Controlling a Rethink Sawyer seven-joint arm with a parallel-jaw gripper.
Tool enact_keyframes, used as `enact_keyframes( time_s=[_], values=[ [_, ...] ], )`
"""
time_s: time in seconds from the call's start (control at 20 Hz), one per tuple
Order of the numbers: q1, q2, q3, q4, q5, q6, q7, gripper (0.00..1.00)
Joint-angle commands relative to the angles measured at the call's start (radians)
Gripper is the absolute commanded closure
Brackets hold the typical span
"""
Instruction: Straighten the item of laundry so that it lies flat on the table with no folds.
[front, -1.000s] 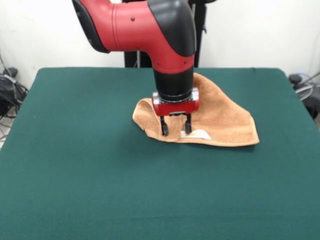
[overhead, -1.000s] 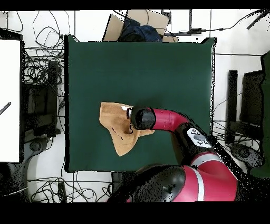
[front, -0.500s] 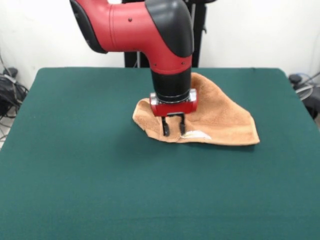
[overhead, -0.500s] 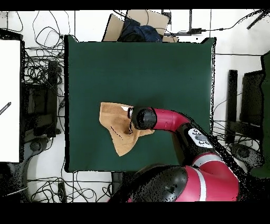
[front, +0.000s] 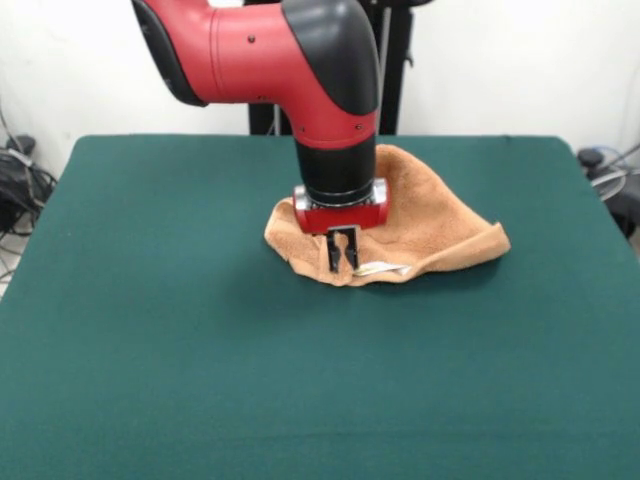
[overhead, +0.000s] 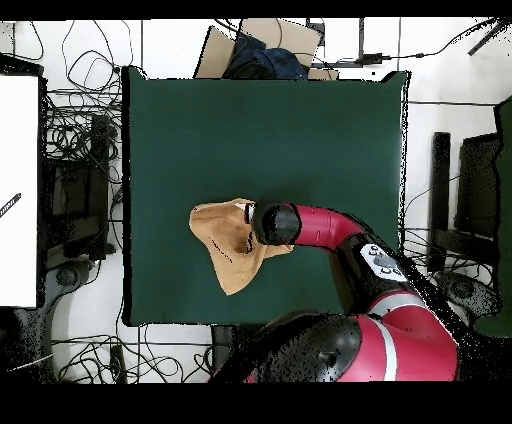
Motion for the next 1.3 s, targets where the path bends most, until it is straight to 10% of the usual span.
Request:
enact_keyframes(
  time_s=[0.05, 0.75, 1.3],
  values=[
    [0.023, 0.082, 0.012, -0.026, -0.070, -0.049, 0.053, 1.00],
    [-0.035, -0.109, 0.071, 0.184, -0.008, -0.017, 0.102, 1.00],
    [-0.082, -0.079, 0.119, 0.198, 0.000, -0.037, 0.081, 1.00]
  ],
)
